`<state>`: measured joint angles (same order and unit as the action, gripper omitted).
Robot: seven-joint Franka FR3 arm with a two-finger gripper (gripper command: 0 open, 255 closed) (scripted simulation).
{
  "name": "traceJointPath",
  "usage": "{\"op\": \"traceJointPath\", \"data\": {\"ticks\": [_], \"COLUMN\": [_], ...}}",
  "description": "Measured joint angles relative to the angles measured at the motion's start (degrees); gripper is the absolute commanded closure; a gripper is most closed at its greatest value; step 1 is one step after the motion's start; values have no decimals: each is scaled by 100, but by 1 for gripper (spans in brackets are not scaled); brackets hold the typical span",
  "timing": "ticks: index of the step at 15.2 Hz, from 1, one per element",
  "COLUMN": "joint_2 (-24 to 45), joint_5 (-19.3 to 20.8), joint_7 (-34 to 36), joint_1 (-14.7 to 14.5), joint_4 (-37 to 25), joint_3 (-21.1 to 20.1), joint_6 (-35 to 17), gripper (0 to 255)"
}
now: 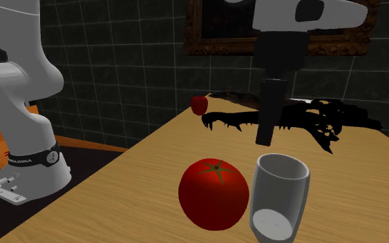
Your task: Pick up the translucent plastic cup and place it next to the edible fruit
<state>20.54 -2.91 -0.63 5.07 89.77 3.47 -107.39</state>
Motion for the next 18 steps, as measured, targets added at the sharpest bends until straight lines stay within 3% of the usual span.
{"op": "traceJointPath", "data": {"ticks": [4, 11, 17, 18], "joint_2": [813, 1000, 1012, 1012], "joint_5": [-9, -22, -23, -23], "joint_7": [1, -19, -13, -13], "joint_1": [61, 68, 62, 62], "joint_4": [-932, -657, -619, -619], "joint_3": [21, 19, 16, 16], "joint_6": [241, -206, -259, -259], "gripper": [0, 0, 0, 255]}}
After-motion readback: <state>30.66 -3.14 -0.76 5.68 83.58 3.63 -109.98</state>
